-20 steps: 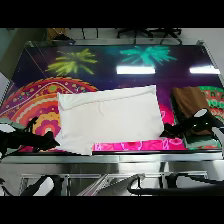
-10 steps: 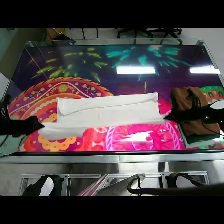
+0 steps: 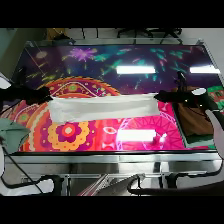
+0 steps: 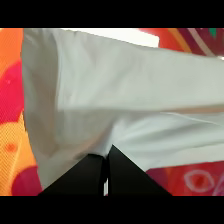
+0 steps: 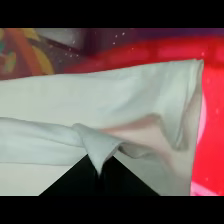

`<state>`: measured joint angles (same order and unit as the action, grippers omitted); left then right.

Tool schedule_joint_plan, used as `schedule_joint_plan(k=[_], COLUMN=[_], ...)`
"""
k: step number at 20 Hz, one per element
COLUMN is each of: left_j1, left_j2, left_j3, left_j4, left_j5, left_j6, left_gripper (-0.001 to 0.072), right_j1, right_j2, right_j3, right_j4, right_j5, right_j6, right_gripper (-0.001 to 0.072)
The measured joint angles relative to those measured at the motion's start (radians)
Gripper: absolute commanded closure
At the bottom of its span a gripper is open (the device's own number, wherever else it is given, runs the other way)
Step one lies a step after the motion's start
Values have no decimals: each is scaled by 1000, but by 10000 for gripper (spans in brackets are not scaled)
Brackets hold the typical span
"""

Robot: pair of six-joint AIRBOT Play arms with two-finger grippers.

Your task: Fold the shirts.

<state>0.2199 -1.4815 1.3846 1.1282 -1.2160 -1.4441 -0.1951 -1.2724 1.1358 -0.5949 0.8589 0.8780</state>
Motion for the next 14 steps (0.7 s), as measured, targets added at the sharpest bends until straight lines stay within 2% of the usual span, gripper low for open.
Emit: schedule_joint_plan(k=[4,5,6,7,9,10,11,14], left_j1=[-31,-40,-50,-59,-72,-76,-76,-72], left_j2=[-196,-233,-267,-294,-335,-344,-352,-349], left_j3=[129,161,195,228,295,323,357,425], left_j4=[-2,-3,-3,-3,-3,-3,-3,-2], left_j5=[48,53,54,51,18,-3,-31,-105], left_j6=[13,21,24,29,31,32,34,31], left_gripper=[685,413,6,21,22,22,22,22], right_j1=[16,18,19,19,13,5,-6,-43], right_j2=[-106,-117,-126,-132,-139,-141,-143,-146], right_j3=[45,52,60,70,105,131,159,235], right_j4=[10,11,13,12,9,-4,-21,-100], right_j5=[-50,-56,-59,-60,-29,4,37,107], right_j6=[-37,-45,-53,-58,-60,-41,-14,85], right_gripper=[691,682,611,484,431,272,225,224])
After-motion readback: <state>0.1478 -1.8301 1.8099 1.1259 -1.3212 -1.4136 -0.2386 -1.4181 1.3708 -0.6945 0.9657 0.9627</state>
